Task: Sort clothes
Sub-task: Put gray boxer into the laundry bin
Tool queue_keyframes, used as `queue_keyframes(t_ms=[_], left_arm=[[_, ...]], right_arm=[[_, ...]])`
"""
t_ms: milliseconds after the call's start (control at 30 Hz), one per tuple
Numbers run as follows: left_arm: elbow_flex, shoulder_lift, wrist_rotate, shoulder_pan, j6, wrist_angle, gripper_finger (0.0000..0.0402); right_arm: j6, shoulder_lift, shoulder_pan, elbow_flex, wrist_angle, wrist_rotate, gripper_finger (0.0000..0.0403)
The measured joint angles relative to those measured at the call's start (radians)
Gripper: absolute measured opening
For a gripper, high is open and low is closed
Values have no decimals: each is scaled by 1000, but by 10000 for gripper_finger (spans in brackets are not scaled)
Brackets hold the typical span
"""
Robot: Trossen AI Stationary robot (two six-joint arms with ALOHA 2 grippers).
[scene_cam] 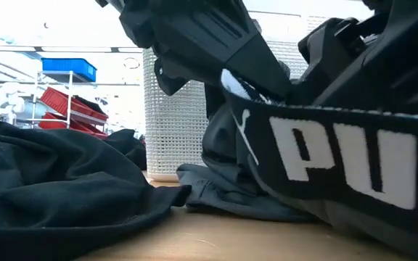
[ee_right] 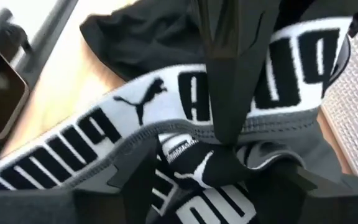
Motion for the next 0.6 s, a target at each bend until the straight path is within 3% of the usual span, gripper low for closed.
queue_keyframes(t_ms=[433,600], left_arm=[[0,0,4,1,31,47,17],[0,0,4,-1,104,53,46]], right_arm=[[31,-1,-39,-1,78,-5,215],[34,-2,-39,-1,71,-4,210]])
